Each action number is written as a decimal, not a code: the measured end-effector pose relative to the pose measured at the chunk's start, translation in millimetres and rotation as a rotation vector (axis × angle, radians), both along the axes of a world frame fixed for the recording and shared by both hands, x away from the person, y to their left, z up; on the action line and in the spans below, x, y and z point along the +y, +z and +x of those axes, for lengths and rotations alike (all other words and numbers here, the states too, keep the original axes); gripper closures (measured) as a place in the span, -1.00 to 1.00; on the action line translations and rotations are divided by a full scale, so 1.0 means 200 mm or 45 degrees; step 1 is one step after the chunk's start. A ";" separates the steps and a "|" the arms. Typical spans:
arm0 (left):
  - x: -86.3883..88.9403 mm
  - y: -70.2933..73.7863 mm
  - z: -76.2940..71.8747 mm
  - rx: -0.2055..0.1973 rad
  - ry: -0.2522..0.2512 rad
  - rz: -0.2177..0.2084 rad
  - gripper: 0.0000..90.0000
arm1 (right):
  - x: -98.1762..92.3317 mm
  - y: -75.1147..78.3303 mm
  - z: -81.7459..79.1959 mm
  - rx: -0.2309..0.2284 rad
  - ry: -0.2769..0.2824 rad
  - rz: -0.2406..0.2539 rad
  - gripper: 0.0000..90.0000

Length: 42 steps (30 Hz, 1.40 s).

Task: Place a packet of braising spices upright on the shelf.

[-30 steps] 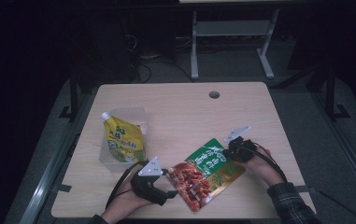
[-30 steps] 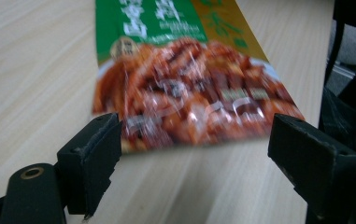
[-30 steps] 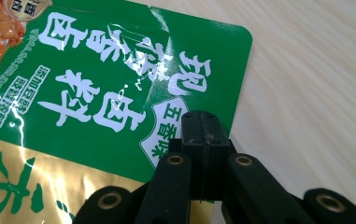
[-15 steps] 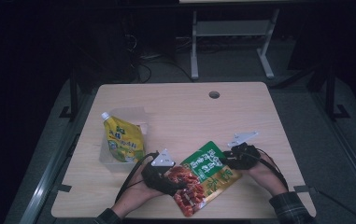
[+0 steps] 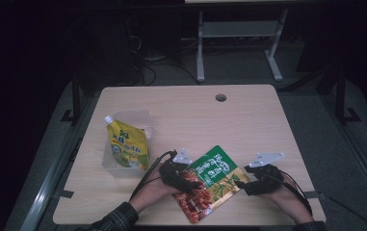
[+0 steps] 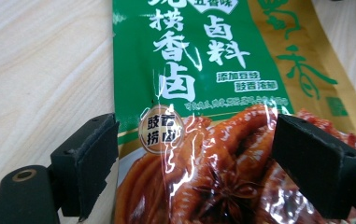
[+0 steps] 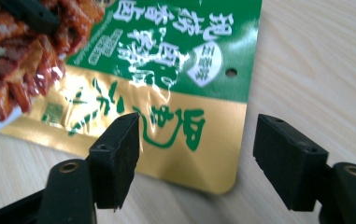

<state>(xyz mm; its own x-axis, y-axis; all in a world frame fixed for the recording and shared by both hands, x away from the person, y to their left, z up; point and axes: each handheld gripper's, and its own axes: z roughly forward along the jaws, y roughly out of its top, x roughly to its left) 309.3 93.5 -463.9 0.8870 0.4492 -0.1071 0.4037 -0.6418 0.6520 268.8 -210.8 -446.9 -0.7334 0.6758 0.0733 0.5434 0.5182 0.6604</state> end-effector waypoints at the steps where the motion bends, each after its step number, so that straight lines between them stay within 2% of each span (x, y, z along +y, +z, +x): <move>1: 0.00 -0.01 0.01 -0.002 -0.004 0.010 -0.68 | 0.00 0.00 0.00 0.001 -0.002 -0.007 -0.32; 2: 0.00 -0.01 0.01 0.009 -0.005 0.006 -0.69 | -0.01 0.00 -0.01 0.000 -0.004 -0.007 -0.33; 7: 0.00 -0.01 0.00 -0.008 -0.010 -0.001 -0.59 | -0.03 0.00 -0.02 -0.018 -0.023 0.004 -0.33; 9: 0.00 0.00 0.00 -0.022 -0.023 0.025 -0.48 | -0.03 0.00 -0.03 -0.025 -0.031 0.007 -0.33; 18: -0.03 0.02 -0.03 -0.058 -0.058 0.080 0.32 | -0.04 0.01 -0.03 -0.025 -0.049 0.030 -0.34; 22: -0.04 0.03 -0.04 -0.053 -0.058 0.099 0.67 | -0.05 0.02 -0.03 -0.023 -0.060 0.048 -0.37; 25: -0.05 0.03 -0.05 -0.069 -0.058 0.116 0.82 | -0.06 0.02 -0.03 -0.019 -0.075 0.053 -0.40; 28: -0.05 0.04 -0.05 -0.073 -0.053 0.109 0.93 | -0.06 0.02 -0.03 -0.019 -0.078 0.059 -0.44; 33: -0.02 0.04 -0.04 -0.031 -0.014 0.028 0.99 | -0.06 0.02 -0.02 -0.006 -0.073 0.071 -0.47; 36: 0.00 0.07 -0.03 -0.057 0.001 0.003 0.99 | -0.05 0.02 -0.02 0.004 -0.066 0.070 -0.51; 42: 0.05 0.16 -0.03 -0.126 0.063 -0.124 0.99 | -0.04 0.03 -0.02 0.012 -0.047 0.101 -0.56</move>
